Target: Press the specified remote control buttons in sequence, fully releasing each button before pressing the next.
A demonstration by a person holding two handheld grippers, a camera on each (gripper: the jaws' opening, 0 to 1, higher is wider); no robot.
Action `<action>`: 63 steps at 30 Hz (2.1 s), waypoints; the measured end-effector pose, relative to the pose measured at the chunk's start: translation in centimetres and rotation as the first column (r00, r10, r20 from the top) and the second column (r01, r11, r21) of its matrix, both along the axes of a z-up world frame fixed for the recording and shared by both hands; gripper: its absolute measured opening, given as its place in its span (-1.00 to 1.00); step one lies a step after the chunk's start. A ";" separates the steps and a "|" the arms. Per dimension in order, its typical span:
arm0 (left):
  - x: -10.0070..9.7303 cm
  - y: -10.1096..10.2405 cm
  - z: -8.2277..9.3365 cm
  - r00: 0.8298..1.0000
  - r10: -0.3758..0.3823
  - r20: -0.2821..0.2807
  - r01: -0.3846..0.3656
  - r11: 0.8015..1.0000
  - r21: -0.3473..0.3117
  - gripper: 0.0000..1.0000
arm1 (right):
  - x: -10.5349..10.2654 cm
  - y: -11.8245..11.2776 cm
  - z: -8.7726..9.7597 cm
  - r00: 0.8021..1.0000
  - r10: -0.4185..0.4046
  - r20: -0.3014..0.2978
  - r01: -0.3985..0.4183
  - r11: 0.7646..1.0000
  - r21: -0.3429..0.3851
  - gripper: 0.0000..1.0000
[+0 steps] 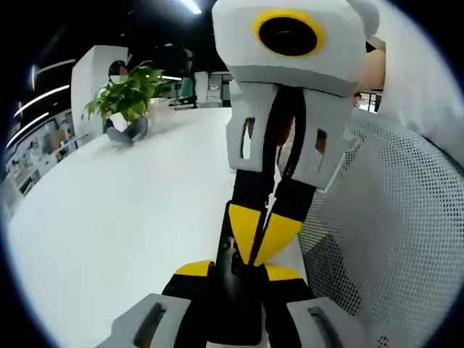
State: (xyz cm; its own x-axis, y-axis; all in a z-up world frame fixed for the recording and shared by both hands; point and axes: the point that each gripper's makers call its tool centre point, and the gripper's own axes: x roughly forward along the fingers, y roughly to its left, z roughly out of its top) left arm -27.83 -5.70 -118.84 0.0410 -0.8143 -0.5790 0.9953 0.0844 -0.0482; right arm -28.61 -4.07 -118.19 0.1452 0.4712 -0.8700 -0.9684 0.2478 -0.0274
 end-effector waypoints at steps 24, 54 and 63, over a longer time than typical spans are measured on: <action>0.0 0.0 -0.1 1.000 -0.008 0.012 0.008 1.000 0.006 -0.49 | 0.9 -0.4 -0.3 0.994 0.083 0.075 -0.074 0.991 -0.115 -1.00; 0.0 0.1 -0.2 1.000 -0.008 0.015 0.008 1.000 0.006 -0.49 | 0.9 0.2 -0.2 0.999 0.049 0.021 -0.049 0.999 -0.006 -1.00; 0.0 0.1 -0.2 1.000 -0.008 0.017 0.007 1.000 0.007 -0.49 | 0.9 1.0 0.2 0.999 0.013 -0.045 -0.010 0.998 0.065 -1.00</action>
